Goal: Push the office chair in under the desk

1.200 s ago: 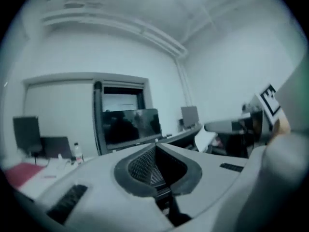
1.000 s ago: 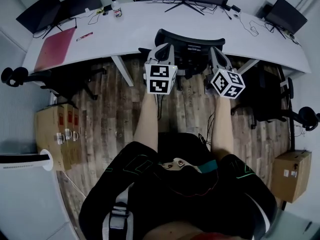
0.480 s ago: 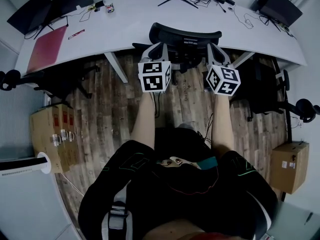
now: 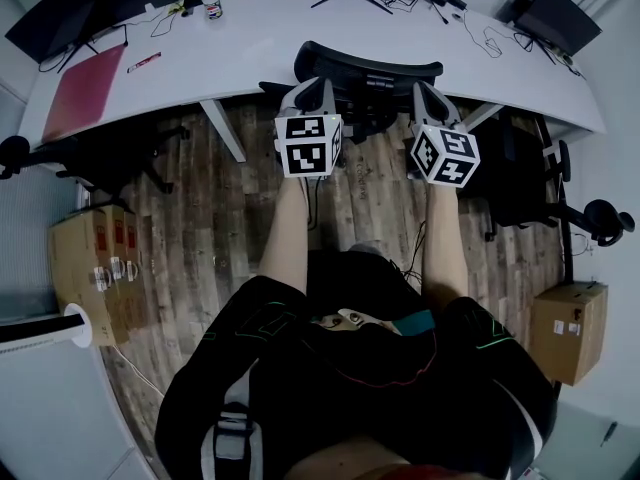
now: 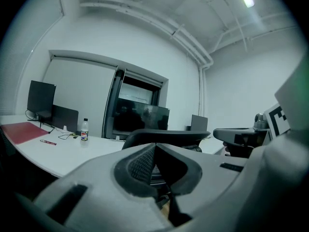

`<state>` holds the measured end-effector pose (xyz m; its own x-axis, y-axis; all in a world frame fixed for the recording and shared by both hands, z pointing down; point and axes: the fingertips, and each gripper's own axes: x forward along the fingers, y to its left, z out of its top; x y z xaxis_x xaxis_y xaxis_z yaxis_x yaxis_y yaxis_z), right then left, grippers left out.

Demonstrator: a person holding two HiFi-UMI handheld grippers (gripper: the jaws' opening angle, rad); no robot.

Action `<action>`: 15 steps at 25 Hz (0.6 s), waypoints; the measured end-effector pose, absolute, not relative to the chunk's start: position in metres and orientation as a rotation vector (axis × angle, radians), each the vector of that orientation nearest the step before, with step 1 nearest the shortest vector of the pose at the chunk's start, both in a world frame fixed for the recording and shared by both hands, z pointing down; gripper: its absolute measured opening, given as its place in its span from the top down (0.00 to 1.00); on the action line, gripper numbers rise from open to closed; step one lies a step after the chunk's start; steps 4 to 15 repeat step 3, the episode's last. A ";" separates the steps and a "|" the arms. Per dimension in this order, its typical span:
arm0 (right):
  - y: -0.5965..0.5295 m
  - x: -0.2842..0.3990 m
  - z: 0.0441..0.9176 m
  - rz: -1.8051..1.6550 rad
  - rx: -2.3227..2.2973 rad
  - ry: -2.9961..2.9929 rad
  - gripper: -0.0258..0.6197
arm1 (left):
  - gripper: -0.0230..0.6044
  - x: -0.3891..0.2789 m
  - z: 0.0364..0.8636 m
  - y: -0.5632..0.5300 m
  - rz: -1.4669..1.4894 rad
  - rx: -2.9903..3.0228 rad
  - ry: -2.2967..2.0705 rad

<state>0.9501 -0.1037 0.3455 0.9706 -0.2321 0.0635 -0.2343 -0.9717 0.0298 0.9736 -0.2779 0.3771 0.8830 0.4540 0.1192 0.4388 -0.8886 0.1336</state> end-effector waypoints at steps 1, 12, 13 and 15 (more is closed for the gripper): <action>-0.105 0.951 0.346 0.093 3.080 -0.370 0.96 | 0.95 0.975 0.378 -0.279 0.227 2.949 0.698; -0.107 0.953 0.346 0.094 3.075 -0.381 0.96 | 0.95 0.977 0.380 -0.282 0.234 2.949 0.692; -0.107 0.953 0.346 0.094 3.075 -0.381 0.96 | 0.95 0.977 0.380 -0.282 0.234 2.949 0.692; -0.107 0.953 0.346 0.094 3.075 -0.381 0.96 | 0.95 0.977 0.380 -0.282 0.234 2.949 0.692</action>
